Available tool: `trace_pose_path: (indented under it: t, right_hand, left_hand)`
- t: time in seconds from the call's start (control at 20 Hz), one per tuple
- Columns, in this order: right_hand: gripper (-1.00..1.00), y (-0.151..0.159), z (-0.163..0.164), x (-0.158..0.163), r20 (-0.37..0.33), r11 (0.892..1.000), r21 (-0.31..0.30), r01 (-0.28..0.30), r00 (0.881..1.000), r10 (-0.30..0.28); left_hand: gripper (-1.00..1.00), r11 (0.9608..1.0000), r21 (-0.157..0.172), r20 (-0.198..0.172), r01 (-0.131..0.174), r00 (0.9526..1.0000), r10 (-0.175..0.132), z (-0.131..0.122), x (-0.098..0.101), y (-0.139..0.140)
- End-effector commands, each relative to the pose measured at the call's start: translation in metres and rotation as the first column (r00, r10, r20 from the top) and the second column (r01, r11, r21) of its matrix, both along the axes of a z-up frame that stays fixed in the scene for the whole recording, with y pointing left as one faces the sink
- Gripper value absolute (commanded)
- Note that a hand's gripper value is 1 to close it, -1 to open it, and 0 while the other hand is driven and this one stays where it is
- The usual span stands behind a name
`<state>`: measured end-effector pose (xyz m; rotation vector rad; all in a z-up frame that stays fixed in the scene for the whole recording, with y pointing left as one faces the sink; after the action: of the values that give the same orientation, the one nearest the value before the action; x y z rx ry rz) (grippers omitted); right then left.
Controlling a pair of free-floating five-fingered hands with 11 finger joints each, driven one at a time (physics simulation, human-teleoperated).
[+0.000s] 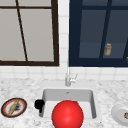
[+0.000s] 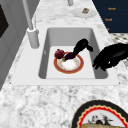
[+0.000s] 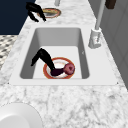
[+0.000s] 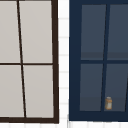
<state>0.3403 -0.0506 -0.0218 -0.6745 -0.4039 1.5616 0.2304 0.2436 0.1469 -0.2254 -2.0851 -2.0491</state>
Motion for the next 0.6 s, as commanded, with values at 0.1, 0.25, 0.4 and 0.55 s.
trace_pose_path:
  t: [0.1, 0.25, 0.4, 0.55]
  right_hand:
    - [-1.0, 0.002, 0.004, 0.01, -0.088, 0.999, 0.01, 0.042, 0.995, -0.041]
    - [-1.0, 0.0, 0.007, 0.007, -0.047, 0.997, 0.028, 0.07, 0.997, -0.069]
    - [-1.0, -0.001, 0.023, 0.006, -0.039, 0.992, 0.058, 0.11, 0.993, -0.108]
    - [-1.0, 0.001, 0.039, 0.005, -0.04, 0.991, 0.053, 0.121, 0.992, -0.119]
  left_hand:
    - [0.0, 1.0, 0.0, 0.0, 0.0, 1.0, 0.0, 0.0, 0.0, 0.0]
    - [0.0, 1.0, 0.0, 0.0, 0.0, 1.0, 0.0, 0.0, 0.0, 0.0]
    - [0.0, 1.0, 0.0, 0.0, 0.0, 1.0, 0.0, 0.0, 0.0, 0.0]
    - [0.0, 1.0, 0.0, 0.0, 0.0, 1.0, 0.0, 0.0, 0.0, 0.0]
